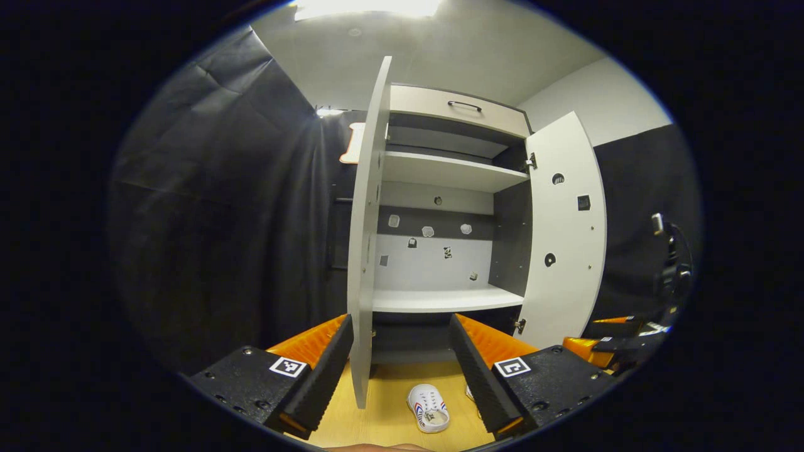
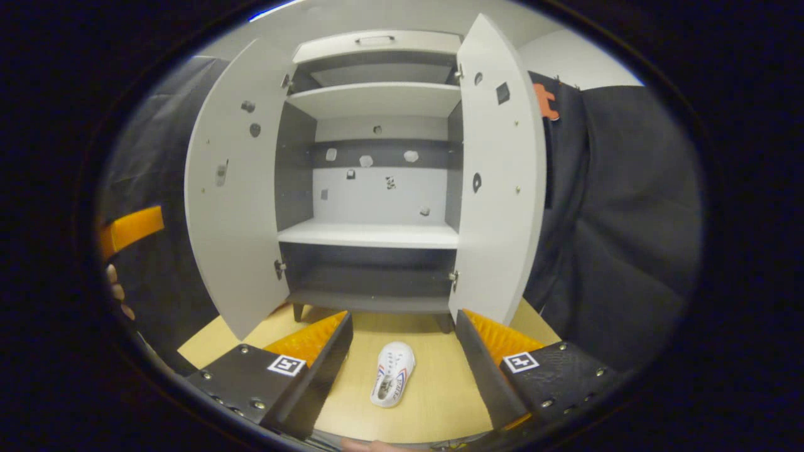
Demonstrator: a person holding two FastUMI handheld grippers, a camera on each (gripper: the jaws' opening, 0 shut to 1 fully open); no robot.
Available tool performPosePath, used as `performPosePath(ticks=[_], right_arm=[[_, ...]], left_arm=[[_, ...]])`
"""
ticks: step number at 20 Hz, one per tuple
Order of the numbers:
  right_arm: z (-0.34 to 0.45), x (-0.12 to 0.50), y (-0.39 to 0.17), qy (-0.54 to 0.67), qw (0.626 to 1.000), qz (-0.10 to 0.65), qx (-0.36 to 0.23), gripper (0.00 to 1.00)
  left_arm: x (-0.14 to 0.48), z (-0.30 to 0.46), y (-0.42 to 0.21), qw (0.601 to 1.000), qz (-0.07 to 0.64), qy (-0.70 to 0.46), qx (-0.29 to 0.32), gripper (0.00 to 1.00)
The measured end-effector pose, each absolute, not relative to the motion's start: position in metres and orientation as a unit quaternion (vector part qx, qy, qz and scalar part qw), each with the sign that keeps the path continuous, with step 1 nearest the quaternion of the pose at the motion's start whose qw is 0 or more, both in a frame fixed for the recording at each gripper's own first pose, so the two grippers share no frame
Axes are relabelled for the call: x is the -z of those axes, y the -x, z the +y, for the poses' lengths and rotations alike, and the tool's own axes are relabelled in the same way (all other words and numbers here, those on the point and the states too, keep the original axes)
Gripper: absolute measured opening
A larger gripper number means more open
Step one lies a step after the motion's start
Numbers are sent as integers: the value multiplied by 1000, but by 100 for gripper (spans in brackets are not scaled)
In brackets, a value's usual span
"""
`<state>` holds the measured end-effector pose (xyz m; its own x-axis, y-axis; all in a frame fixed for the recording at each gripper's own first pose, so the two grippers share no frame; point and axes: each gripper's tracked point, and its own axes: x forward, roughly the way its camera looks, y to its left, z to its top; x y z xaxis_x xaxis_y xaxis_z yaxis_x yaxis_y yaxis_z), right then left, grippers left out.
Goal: Grab one shoe with the right hand and put it into the shoe cabinet, grab the other shoe with the left hand and put it into the shoe cabinet; then close the right door with the right hand and the left door with the left hand.
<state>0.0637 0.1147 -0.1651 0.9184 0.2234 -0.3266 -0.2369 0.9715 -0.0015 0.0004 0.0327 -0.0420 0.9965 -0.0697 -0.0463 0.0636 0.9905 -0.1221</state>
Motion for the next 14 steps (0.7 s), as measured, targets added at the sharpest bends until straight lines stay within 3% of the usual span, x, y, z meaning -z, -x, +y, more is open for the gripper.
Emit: performPosePath(ticks=[3,4,5,8,14], right_arm=[[129,221,-83,25,972,198,-124,96],[133,244,-87,23,968,217,-124,96],[138,266,-91,17,963,241,-123,96],[150,322,-101,7,947,294,-128,99],[161,403,-108,-3,940,325,-105,99]], left_arm=[[44,44,8,998,20,59,20,91],[50,47,12,997,29,63,14,95],[53,48,16,997,36,70,12,91],[54,49,23,997,33,63,16,94],[54,53,39,998,18,52,16,94]])
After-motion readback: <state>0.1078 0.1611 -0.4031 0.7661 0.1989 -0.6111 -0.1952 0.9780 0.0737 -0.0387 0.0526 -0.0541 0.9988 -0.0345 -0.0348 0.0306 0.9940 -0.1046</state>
